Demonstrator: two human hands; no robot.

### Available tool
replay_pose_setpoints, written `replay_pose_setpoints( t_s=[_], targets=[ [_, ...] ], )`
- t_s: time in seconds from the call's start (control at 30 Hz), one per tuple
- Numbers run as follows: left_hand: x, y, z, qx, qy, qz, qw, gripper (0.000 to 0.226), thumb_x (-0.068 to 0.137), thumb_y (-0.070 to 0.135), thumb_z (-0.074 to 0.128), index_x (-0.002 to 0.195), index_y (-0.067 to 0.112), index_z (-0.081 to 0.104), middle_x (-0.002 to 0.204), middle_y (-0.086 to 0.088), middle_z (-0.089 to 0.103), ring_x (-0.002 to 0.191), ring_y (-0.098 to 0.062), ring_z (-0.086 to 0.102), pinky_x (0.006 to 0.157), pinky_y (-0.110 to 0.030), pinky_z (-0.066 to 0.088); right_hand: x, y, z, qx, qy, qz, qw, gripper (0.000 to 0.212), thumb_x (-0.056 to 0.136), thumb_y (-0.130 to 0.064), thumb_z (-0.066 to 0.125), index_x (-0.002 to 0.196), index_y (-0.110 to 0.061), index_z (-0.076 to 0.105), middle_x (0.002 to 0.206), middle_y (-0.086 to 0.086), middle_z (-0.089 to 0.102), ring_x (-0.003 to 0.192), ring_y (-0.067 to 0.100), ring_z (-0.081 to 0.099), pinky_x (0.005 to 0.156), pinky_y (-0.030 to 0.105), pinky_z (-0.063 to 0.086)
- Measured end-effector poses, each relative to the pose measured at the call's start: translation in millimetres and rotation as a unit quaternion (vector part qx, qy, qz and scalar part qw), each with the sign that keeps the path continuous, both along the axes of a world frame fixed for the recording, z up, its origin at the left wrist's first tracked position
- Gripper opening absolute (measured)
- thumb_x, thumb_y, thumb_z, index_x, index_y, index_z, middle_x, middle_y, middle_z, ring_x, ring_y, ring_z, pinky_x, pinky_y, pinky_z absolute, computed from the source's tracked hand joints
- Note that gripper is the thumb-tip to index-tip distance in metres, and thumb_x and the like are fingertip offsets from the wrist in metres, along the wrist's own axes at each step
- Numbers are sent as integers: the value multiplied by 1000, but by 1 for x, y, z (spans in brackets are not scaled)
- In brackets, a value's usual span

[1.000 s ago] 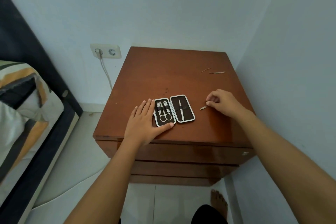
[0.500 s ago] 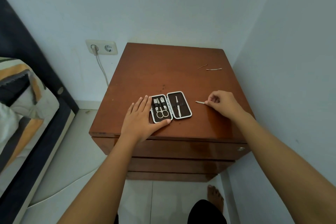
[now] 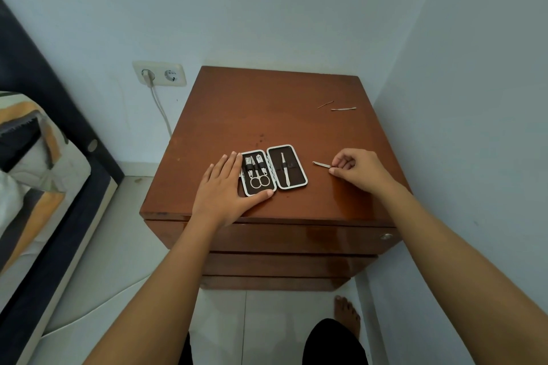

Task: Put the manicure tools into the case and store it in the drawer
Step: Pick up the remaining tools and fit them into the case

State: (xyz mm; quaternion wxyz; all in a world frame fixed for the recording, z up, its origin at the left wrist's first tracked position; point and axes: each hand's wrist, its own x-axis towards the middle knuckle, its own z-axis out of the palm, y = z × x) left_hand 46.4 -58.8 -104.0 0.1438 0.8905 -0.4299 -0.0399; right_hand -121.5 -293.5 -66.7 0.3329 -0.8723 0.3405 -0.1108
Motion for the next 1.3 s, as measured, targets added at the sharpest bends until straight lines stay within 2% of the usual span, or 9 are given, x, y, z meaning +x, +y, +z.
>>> replay_pose_setpoints(
  t_s=[0.23, 0.37, 0.53, 0.67, 0.8, 0.9, 1.07, 1.2, 1.3],
  targets=[
    [0, 0, 0, 0, -1, 1, 1000, 118, 58, 93, 11, 151, 21, 4, 159, 5, 4, 145, -10, -2, 117, -32, -3, 5, 0, 3, -3, 55, 1, 998, 4, 81, -20, 70, 80, -16, 70, 73, -4, 58, 65, 5, 48, 56, 17, 38],
    [0, 0, 0, 1, -1, 0, 1000, 118, 58, 93, 12, 151, 20, 4, 159, 5, 4, 145, -10, -2, 117, -32, -3, 8, 2, 2, -22, 83, 8, 996, 9, 84, -20, 66, 76, -18, 64, 76, -2, 54, 73, 15, 50, 55, 21, 35],
    [0, 0, 0, 0, -2, 0, 1000, 118, 58, 93, 11, 151, 20, 4, 159, 5, 4, 145, -10, -2, 117, -33, -3, 10, 15, 2, -108, 107, 34, 988, 9, 89, -21, 57, 81, -16, 58, 87, -1, 53, 92, 20, 47, 79, 36, 42],
    [0, 1, -1, -6, 1, 0, 1000, 119, 58, 93, 11, 151, 20, 5, 159, 5, 5, 145, -10, -1, 117, -33, -2, 22, 51, 10, -11, -28, 31, 999, 6, 88, -12, 58, 83, -15, 56, 75, -3, 55, 68, 13, 49, 65, 29, 41],
    [0, 1, -1, -13, 2, -1, 1000, 120, 57, 94, 12, 151, 20, 6, 159, 4, 6, 145, -11, 0, 117, -34, -1, 39, 85, 9, 13, -50, 54, 997, 6, 84, -10, 62, 88, -11, 67, 63, -6, 56, 57, 7, 49, 64, 24, 43],
    [-1, 1, 0, -14, 3, 0, 1000, 117, 59, 92, 14, 151, 20, 6, 159, 4, 6, 145, -11, 0, 117, -34, -1, 42, 95, 4, -9, -35, 31, 999, 11, 84, -13, 64, 90, -11, 73, 73, 5, 64, 66, 13, 54, 69, 23, 44],
    [0, 1, -1, -7, 0, -1, 1000, 116, 60, 92, 14, 151, 19, 5, 159, 4, 6, 145, -11, -1, 117, -33, -2, 34, 105, -6, -82, -29, 8, 996, 16, 86, -19, 61, 94, -13, 74, 89, 7, 56, 82, 22, 57, 75, 30, 47],
    [-1, 1, -1, -7, -1, -1, 1000, 116, 60, 92, 13, 151, 19, 5, 159, 3, 5, 145, -11, 0, 117, -34, -2, 30, 118, -8, -125, -16, 19, 992, 26, 92, -24, 52, 109, -11, 67, 94, 3, 47, 86, 23, 56, 70, 32, 45],
    [-1, 1, 0, -7, -1, -2, 1000, 117, 59, 91, 12, 151, 19, 5, 159, 3, 6, 145, -11, 0, 116, -33, -2, 31, 123, -8, -174, 26, 49, 983, 35, 95, -29, 44, 126, -17, 55, 106, 6, 46, 97, 23, 52, 66, 32, 41]
  ],
)
